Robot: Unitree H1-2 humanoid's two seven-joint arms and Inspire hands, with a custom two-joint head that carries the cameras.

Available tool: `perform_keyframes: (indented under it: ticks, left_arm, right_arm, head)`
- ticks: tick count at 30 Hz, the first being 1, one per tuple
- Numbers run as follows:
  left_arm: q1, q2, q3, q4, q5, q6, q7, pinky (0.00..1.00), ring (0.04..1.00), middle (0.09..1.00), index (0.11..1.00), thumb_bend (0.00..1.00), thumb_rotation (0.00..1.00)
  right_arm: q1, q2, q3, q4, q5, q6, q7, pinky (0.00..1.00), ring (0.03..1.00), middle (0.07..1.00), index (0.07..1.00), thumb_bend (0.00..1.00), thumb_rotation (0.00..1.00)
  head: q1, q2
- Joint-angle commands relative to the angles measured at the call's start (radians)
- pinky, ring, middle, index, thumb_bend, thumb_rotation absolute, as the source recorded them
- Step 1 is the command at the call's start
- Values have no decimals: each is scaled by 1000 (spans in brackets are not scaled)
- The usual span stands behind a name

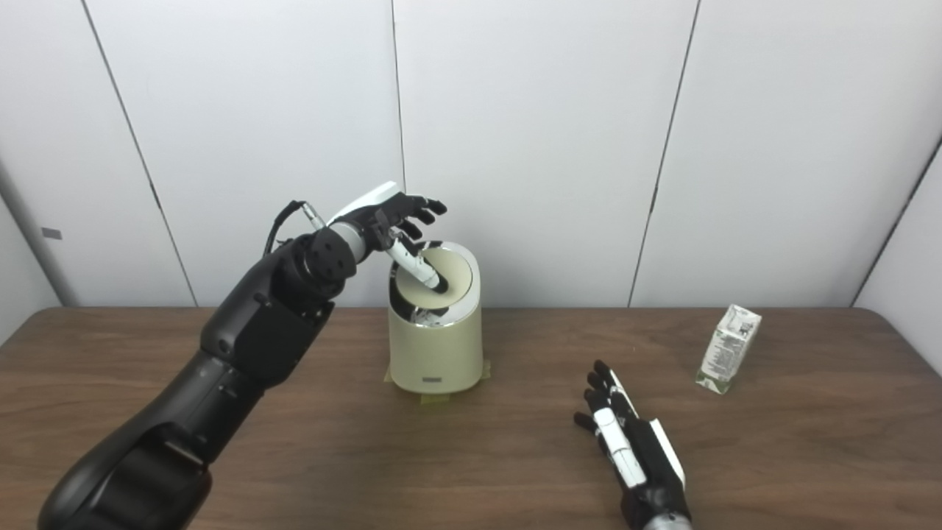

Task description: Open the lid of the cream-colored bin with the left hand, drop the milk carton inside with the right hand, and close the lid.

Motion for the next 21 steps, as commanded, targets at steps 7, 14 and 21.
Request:
perform_keyframes:
  ticks: [7,14,21]
  left_arm:
    - [-63,5,-13,-21,27,-35,35,735,834,898,882,875,0]
    - [-68,11,-48,1,61,-61,53,696,822,916,879,883,0]
    - [-71,16,-76,24,102,-100,68,691,836,929,880,882,0]
  right_arm:
    - [-13,-9,-3,-34,10,8,19,877,955,965,972,541,835]
    - [-11,-9,-8,-37,14,9,20,870,960,967,971,540,843]
    - [-9,-12,-7,-45,7,4,21,868,952,964,971,577,847]
  head:
    - [9,3]
    - [16,6]
    - [15,11]
